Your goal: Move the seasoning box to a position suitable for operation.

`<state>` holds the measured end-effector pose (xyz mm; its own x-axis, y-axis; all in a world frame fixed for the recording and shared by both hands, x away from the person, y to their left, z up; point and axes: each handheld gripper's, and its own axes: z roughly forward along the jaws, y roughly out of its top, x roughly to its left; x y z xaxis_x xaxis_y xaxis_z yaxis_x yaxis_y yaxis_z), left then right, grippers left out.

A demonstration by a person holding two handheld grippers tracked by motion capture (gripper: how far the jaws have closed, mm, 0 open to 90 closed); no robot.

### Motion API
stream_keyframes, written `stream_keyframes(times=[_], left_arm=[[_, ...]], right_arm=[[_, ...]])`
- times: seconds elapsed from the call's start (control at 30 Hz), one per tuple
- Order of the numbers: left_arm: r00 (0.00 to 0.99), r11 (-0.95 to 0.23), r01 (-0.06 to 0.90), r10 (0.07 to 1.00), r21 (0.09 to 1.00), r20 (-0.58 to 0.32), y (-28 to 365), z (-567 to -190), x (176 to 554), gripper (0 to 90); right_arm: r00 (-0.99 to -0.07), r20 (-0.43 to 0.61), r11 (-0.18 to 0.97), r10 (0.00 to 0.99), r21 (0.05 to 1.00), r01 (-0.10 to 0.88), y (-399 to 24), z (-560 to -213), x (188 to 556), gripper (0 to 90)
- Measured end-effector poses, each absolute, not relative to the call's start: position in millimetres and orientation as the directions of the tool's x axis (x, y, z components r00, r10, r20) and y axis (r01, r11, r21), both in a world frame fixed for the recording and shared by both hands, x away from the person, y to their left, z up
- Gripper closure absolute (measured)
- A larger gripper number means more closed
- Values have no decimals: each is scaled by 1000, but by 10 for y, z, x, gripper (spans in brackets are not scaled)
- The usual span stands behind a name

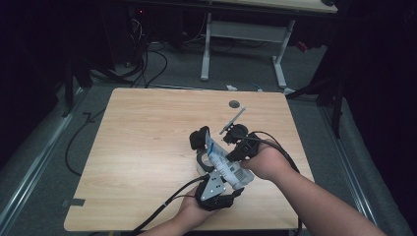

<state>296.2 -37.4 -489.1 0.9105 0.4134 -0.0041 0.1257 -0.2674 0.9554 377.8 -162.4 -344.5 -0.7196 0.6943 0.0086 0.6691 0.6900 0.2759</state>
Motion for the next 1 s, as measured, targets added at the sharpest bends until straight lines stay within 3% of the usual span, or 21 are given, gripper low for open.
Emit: stream_keyframes(times=[1.0], left_arm=[[908,-264,126,418,956,-4,-360,-4877,2972,508]], right_arm=[[-725,5,696,689,273,664,-1595,-3432,3791,898]])
